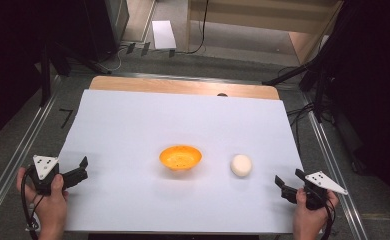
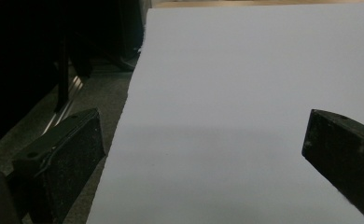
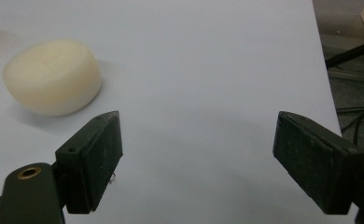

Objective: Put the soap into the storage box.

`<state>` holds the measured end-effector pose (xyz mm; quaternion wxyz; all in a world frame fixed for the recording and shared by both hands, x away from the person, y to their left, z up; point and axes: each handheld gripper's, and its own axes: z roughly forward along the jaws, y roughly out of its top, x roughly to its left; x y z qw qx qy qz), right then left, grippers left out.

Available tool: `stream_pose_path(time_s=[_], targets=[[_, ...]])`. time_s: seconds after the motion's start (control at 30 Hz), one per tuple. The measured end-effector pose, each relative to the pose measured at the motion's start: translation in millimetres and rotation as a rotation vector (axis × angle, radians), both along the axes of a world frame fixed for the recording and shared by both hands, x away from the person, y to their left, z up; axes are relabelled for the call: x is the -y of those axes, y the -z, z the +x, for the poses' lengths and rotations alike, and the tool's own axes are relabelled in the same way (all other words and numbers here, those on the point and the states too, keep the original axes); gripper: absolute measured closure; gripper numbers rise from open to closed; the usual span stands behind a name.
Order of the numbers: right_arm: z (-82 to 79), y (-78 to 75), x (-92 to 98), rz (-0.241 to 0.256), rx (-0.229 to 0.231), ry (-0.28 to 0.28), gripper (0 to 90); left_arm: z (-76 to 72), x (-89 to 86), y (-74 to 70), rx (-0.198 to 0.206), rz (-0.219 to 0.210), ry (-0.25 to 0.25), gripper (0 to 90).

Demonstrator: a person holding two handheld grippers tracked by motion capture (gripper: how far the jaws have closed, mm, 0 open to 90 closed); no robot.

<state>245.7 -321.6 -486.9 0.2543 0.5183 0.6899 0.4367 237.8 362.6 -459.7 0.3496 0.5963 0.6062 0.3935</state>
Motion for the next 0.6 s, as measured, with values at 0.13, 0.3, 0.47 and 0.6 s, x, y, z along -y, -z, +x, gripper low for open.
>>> stream_pose_path(time_s=[0.13, 0.3, 0.47, 0.6], targets=[[4.4, -0.9, -3.0, -0.024, -0.035, -0.030, 13.6, 0.4, 0.2, 0.5, -0.002, 0.002, -0.011, 0.0], [8.9, -4.0, -2.4, -0.012, -0.070, -0.062, 13.4, 0.8, 1.8, 0.8, -0.007, 0.011, -0.010, 0.0], [16.9, -10.2, -11.1, -0.100, -0.126, -0.114, 7.7, 0.1, 2.6, 0.9, -0.003, 0.022, 0.011, 0.0], [24.0, -16.2, -20.4, -0.179, -0.168, -0.152, 2.4, -0.1, 3.8, 0.9, -0.002, 0.033, 0.012, 0.0]])
